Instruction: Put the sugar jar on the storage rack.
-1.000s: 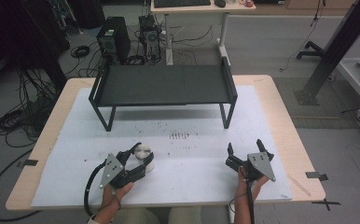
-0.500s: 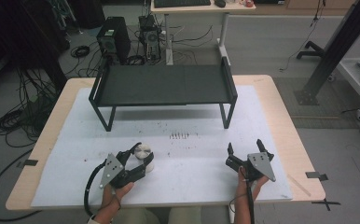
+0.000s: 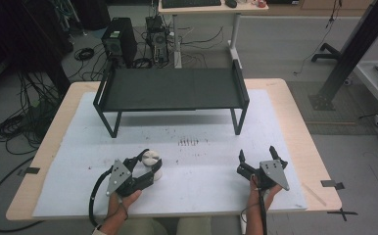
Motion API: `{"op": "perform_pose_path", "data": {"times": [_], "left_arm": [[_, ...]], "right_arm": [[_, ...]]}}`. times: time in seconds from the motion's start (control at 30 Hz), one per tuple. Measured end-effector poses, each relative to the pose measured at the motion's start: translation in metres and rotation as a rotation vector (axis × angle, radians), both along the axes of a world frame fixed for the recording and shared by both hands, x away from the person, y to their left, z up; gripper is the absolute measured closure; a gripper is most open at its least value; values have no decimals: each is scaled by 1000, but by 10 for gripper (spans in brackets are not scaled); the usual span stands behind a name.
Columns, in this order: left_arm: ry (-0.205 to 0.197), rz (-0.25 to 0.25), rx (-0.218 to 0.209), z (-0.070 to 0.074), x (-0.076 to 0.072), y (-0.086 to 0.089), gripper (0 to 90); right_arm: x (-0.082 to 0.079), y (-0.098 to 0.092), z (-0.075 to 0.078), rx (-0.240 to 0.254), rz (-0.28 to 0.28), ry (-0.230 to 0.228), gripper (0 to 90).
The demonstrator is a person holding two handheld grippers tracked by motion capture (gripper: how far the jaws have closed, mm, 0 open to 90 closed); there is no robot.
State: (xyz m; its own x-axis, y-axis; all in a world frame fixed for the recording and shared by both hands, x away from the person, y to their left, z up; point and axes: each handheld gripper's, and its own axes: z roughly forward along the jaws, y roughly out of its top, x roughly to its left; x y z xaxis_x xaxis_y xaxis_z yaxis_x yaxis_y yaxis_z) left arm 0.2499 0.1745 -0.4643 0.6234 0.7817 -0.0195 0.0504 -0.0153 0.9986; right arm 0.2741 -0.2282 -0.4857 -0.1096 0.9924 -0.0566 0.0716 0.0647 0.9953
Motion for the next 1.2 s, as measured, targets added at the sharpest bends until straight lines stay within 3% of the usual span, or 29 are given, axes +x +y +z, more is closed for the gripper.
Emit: {"op": "perform_pose_path", "data": {"times": [0.2, 0.43, 0.6, 0.93, 1.2], "left_arm": [[17, -18, -21, 8, 0, -1, 420], [11, -36, -50, 31, -1, 0, 420], [1, -69, -91, 61, 1, 3, 420], [-3, -137, -95, 130, 18, -1, 420], [-38, -164, -91, 182, 42, -10, 420]], "right_arm": [[0, 0, 0, -4, 0, -1, 8], [0, 0, 0, -4, 1, -1, 8], [0, 0, 0, -3, 1, -2, 8], [0, 0, 0, -8, 2, -3, 8], [0, 0, 0, -5, 0, -1, 8]]}}
